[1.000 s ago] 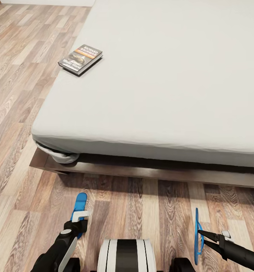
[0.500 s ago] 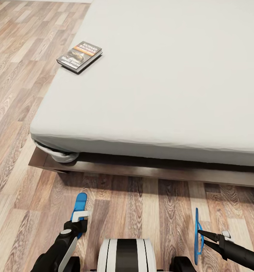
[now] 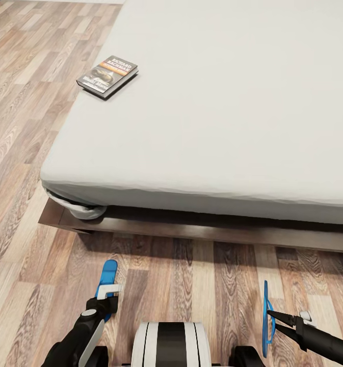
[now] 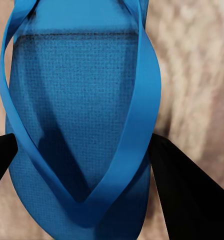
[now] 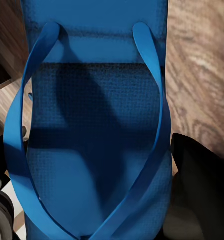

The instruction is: In the bedroom, move the book from the bed onto either nightstand, and place the two sandals side by side next to the bed.

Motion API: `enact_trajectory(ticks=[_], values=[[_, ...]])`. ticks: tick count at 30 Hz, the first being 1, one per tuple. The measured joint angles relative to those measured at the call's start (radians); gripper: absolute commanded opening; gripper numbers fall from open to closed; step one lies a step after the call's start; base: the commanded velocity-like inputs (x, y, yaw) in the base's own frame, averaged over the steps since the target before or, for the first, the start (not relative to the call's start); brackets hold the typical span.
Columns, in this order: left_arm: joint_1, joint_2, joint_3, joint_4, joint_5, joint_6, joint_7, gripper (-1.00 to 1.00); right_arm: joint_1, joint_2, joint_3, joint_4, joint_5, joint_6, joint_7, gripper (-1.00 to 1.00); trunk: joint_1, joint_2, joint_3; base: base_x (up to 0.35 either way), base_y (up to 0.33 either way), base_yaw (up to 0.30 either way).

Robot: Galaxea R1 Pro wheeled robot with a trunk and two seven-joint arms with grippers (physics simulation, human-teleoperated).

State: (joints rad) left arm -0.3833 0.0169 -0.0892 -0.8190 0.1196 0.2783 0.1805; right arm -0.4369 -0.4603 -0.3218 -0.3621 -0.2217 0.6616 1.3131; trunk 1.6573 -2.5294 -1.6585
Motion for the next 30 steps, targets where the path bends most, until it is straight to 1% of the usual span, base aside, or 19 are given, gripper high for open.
enact_trajectory(ticks=[15, 24, 28, 30], values=[[0.0, 0.002, 0.001, 0.0, 0.0, -0.007, -0.002, -1.0, 0.0, 0.0, 0.0, 0.0, -0.001, 0.0, 0.0, -1.0, 0.0, 0.0, 0.0, 0.0, 0.0, 0.0], [0.001, 0.002, 0.002, 0.0, 0.002, -0.067, -0.002, -1.0, 0.0, 0.0, 0.0, 0.0, 0.001, 0.0, 0.0, -1.0, 0.0, 0.0, 0.0, 0.0, 0.0, 0.0], [0.002, 0.003, 0.002, 0.001, 0.003, -0.075, -0.002, -1.0, 0.0, 0.0, 0.0, 0.0, 0.001, 0.0, 0.0, -1.0, 0.0, 0.0, 0.0, 0.0, 0.0, 0.0], [0.002, 0.003, 0.002, 0.002, 0.003, -0.076, -0.002, -1.0, 0.0, 0.0, 0.001, 0.0, 0.001, 0.0, 0.0, -1.0, 0.001, 0.0, -0.008, 0.0, 0.0, 0.0]])
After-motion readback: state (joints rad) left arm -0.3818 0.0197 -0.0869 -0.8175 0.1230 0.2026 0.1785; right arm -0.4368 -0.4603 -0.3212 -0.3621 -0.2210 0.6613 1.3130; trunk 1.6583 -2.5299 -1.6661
